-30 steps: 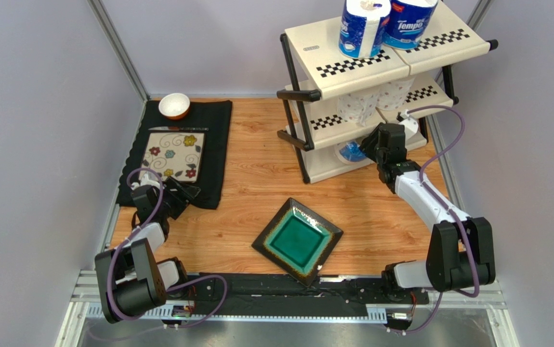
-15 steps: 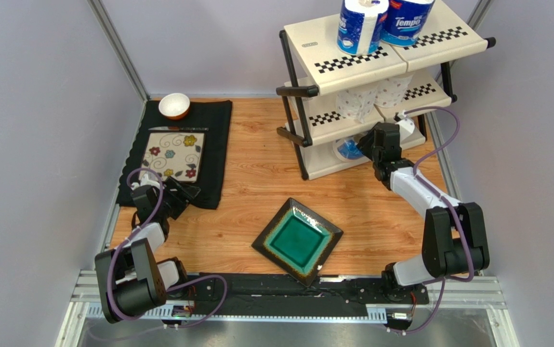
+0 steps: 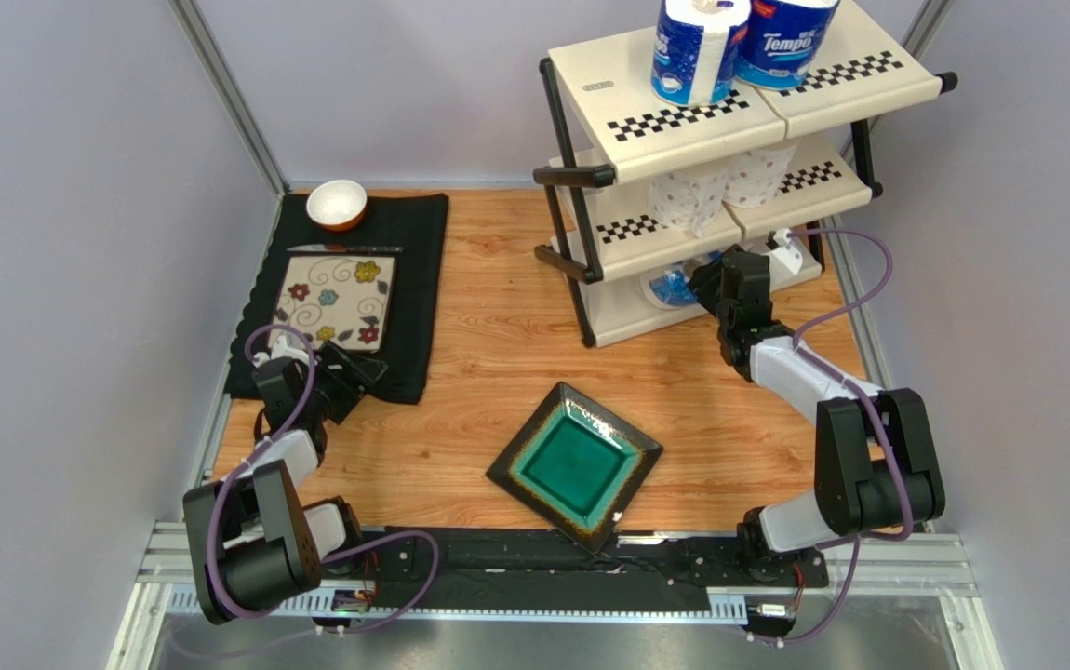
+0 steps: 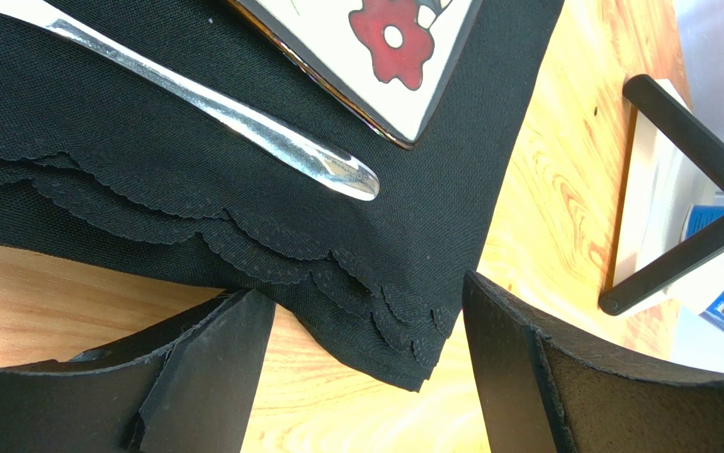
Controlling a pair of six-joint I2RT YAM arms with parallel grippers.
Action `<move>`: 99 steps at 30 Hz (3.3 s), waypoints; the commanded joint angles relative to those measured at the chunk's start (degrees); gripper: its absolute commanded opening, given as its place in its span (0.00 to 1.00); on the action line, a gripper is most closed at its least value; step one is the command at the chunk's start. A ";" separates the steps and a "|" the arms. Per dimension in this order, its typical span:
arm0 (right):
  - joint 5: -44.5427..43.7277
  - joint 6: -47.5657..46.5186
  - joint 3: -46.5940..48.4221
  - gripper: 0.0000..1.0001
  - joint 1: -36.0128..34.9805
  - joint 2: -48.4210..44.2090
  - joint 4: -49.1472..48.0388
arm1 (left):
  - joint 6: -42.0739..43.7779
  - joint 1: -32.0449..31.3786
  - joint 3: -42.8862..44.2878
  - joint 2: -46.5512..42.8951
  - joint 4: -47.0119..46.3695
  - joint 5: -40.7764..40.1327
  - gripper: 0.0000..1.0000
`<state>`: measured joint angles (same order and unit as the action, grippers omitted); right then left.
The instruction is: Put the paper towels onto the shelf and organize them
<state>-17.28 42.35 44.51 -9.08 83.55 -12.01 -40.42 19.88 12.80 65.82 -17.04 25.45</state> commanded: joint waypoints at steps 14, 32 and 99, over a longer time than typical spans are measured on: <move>-1.97 1.16 0.93 0.54 0.20 -1.28 -6.36 | 0.17 -0.01 -2.16 1.41 6.32 -0.14 0.82; -0.57 0.72 -0.21 0.59 0.38 -5.05 -6.88 | 0.08 0.07 -2.16 1.42 6.14 0.21 0.82; 3.92 -13.17 -1.71 1.00 1.96 -46.46 42.86 | 9.66 -13.72 1.96 -3.94 10.88 -7.87 0.96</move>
<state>-13.76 29.89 41.87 -7.31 36.73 32.21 -33.98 9.19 14.11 62.74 -12.97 19.86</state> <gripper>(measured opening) 0.994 0.957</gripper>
